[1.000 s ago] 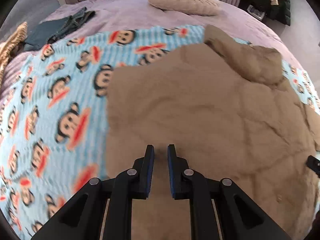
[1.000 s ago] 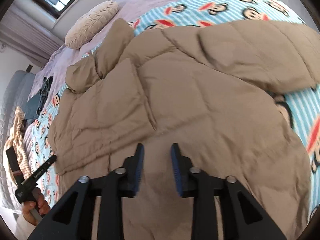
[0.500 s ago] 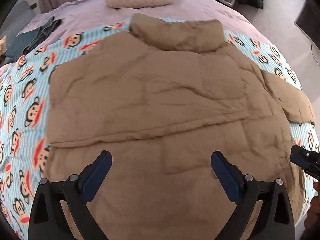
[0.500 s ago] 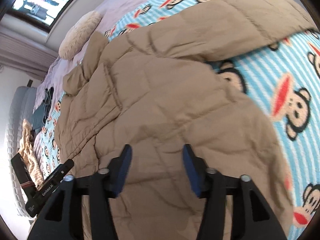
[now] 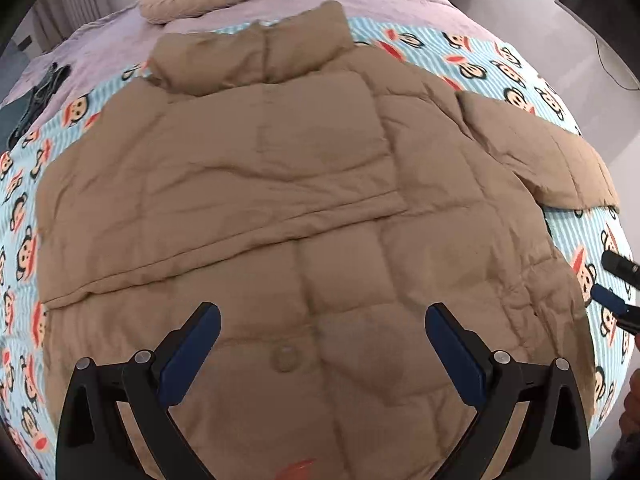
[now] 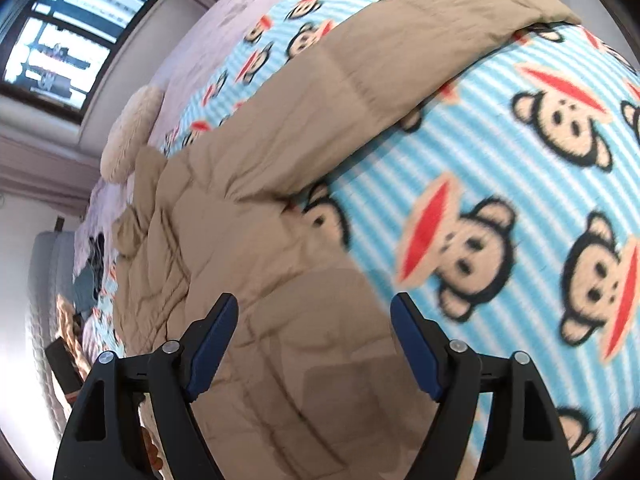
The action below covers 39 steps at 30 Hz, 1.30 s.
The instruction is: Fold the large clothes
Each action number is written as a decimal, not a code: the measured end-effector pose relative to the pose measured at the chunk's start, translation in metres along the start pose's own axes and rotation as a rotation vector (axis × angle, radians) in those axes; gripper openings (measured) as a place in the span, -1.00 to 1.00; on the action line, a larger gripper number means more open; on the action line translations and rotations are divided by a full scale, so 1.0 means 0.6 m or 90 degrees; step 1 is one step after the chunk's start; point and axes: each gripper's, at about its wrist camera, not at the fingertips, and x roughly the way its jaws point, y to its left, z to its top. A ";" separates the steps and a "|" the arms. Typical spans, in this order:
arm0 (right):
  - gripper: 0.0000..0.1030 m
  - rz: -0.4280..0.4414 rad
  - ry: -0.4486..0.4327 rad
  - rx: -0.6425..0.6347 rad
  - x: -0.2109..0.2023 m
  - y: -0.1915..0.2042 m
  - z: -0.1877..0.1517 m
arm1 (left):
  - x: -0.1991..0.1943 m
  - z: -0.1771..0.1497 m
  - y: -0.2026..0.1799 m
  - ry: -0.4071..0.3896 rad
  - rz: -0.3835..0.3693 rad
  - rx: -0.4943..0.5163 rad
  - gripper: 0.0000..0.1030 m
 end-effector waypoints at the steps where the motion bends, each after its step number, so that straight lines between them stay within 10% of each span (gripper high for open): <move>1: 0.65 0.003 -0.005 0.004 -0.004 -0.008 0.007 | 0.003 0.002 -0.006 0.004 -0.001 0.000 0.98; 6: 0.69 0.011 -0.025 0.030 -0.018 -0.049 0.044 | 0.017 0.014 -0.029 0.013 0.013 -0.015 0.98; 8: 0.99 0.014 -0.028 0.034 -0.021 -0.062 0.056 | 0.024 0.018 -0.038 0.024 0.014 -0.020 0.98; 20: 0.99 -0.014 -0.072 0.094 -0.048 -0.156 0.163 | 0.041 0.044 -0.109 0.031 0.000 -0.027 0.98; 31: 0.97 0.105 -0.127 0.223 -0.049 -0.251 0.292 | 0.054 0.071 -0.165 0.028 0.028 -0.012 0.98; 33: 0.86 0.123 -0.128 0.249 -0.039 -0.260 0.311 | 0.053 0.074 -0.167 0.022 0.030 -0.012 0.98; 39: -0.62 0.286 -0.082 0.356 0.015 -0.286 0.329 | 0.050 0.079 -0.150 0.023 0.021 -0.034 0.98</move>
